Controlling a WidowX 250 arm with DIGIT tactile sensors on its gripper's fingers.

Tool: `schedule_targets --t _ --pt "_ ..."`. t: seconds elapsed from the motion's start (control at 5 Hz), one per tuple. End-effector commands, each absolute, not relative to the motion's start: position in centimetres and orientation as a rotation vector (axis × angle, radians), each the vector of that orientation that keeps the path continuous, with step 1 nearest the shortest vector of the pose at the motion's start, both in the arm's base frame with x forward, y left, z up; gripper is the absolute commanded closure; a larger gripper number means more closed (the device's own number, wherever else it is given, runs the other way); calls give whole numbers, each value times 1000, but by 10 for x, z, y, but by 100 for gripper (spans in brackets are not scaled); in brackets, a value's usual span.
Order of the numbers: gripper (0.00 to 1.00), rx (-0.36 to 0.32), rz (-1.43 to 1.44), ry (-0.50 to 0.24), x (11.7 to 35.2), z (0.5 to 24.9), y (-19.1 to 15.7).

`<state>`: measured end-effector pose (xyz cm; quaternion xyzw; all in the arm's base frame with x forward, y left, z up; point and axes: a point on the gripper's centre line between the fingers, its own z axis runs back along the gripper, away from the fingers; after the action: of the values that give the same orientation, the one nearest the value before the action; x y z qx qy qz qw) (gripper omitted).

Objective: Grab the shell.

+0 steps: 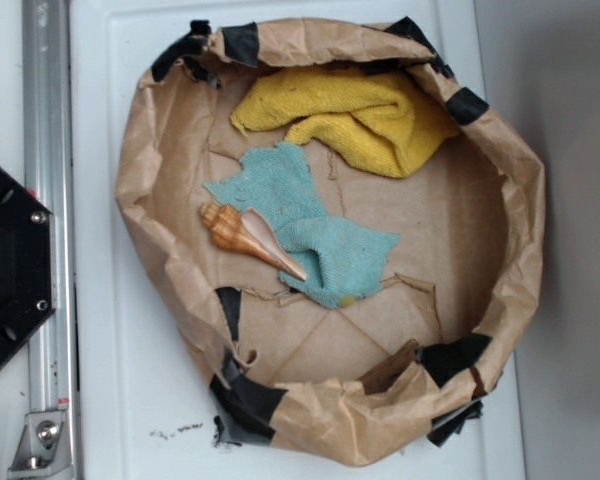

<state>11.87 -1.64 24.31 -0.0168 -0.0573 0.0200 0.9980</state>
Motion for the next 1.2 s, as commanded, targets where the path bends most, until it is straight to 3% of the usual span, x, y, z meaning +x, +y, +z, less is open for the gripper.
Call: schedule_targets --t 0.0,0.2,0.4,0.6,0.8,1.0 --pt "0 -34 40 -115 119 243 -16" --pt "0 22 19 -168 155 239 5" --pt "0 30 3 -183 183 221 15" --pt "0 5 -32 -163 203 174 31" --pt "0 -15 -35 -83 214 134 44" --pt "0 -63 -63 -71 223 111 41"
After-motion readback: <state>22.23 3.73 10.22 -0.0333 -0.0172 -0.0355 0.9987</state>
